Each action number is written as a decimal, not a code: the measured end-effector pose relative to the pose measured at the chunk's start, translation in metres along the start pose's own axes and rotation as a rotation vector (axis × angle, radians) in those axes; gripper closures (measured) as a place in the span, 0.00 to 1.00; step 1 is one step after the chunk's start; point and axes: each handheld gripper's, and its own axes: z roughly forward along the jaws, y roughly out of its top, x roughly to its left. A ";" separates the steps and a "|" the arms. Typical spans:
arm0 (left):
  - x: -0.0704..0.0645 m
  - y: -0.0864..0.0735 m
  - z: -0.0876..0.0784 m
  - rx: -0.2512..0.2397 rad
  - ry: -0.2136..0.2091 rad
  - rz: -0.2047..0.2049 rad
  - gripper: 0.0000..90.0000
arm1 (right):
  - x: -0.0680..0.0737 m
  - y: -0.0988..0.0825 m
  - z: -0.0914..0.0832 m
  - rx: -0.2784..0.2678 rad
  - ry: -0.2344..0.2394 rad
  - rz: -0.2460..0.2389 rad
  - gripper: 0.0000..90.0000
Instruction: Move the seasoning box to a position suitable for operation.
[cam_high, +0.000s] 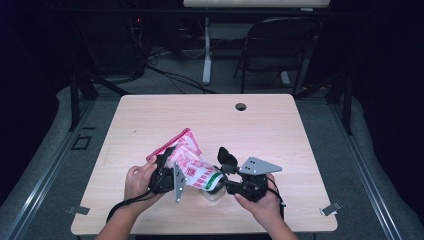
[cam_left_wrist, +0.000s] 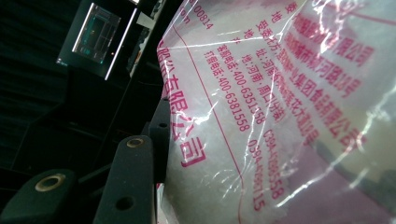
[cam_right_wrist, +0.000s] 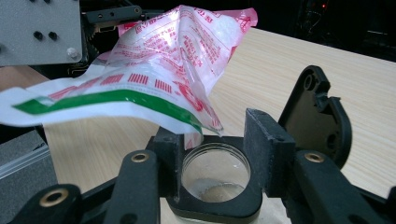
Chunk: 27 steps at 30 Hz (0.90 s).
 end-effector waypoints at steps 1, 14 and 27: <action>0.000 0.000 0.000 0.000 -0.002 0.005 0.66 | 0.000 0.000 0.000 0.005 -0.001 -0.003 0.65; -0.002 0.001 -0.003 -0.005 0.031 0.038 0.66 | 0.003 0.000 0.001 0.004 0.004 -0.008 0.65; -0.003 0.002 -0.004 0.016 0.044 0.080 0.66 | 0.003 -0.001 0.002 0.011 0.013 -0.006 0.65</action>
